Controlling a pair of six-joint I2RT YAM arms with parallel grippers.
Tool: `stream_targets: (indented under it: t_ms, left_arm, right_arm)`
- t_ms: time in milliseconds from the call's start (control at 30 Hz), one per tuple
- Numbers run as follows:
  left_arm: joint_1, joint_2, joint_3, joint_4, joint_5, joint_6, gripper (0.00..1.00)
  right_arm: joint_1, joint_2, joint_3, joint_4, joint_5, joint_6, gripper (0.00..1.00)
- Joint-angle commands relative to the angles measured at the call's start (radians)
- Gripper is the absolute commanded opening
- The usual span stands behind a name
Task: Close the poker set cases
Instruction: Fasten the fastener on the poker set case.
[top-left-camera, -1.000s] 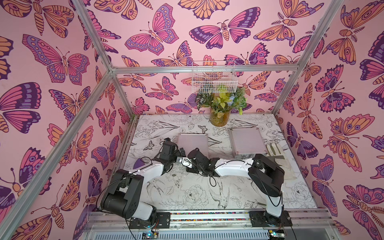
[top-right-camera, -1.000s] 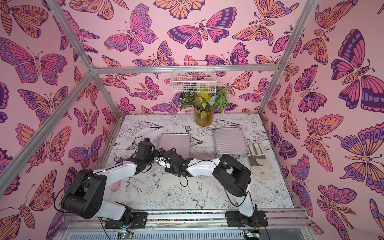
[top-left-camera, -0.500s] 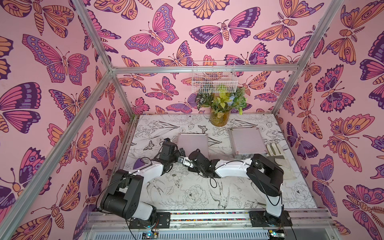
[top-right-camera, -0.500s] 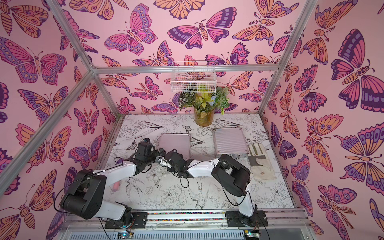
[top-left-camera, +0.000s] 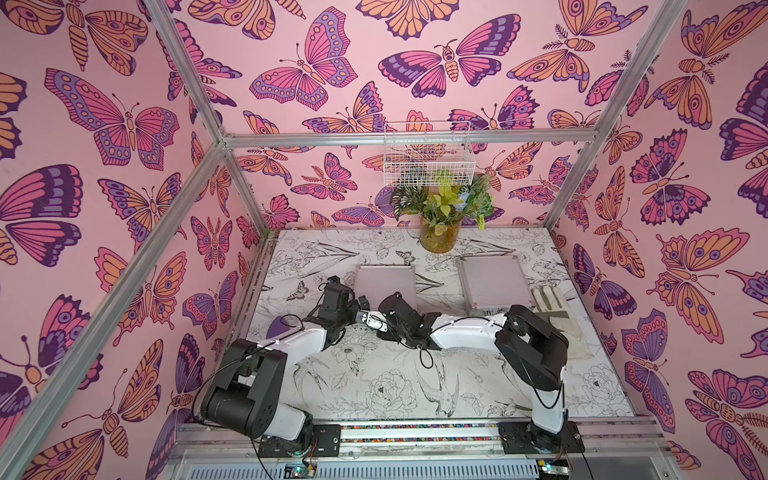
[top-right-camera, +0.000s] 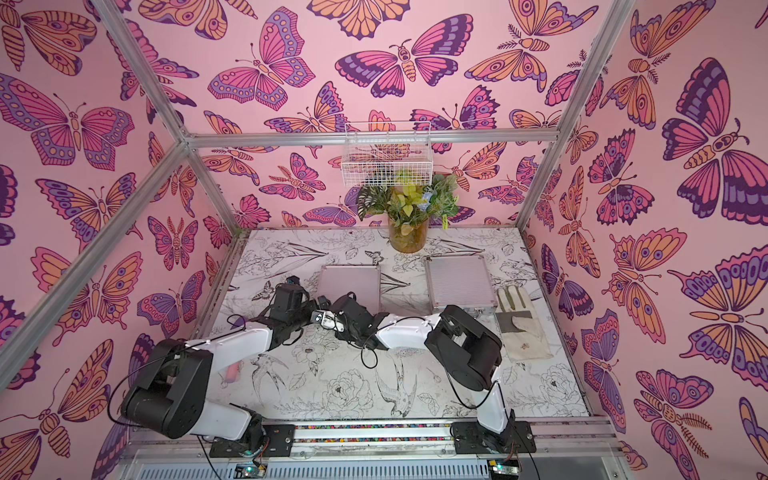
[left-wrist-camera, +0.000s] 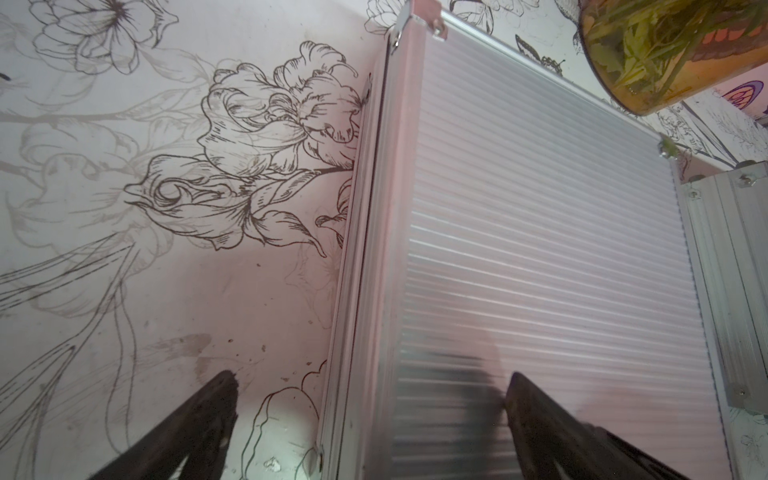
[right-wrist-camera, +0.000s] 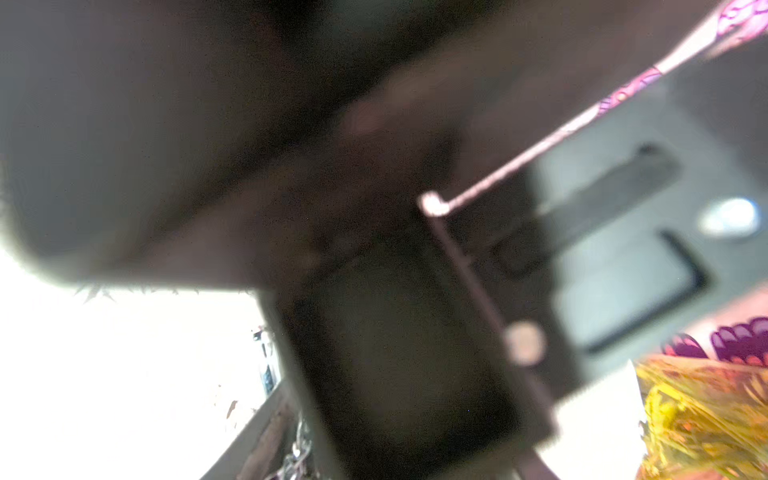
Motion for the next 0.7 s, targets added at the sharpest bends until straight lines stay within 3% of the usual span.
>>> stream_targets:
  t_ms: [0, 300, 667]
  left_arm:
    - [0.007, 0.027, -0.057, -0.182, -0.014, 0.038, 0.99]
    - [0.007, 0.026, -0.057, -0.18, -0.012, 0.041, 0.99]
    - [0.007, 0.023, -0.056, -0.179, -0.009, 0.045, 0.99]
  right_arm:
    - [-0.07, 0.099, -0.04, -0.321, -0.016, 0.02, 0.58]
    - [-0.081, 0.13, 0.011, -0.38, -0.044, -0.001, 0.51]
    - [-0.112, 0.13, 0.049, -0.435, -0.117, -0.013, 0.28]
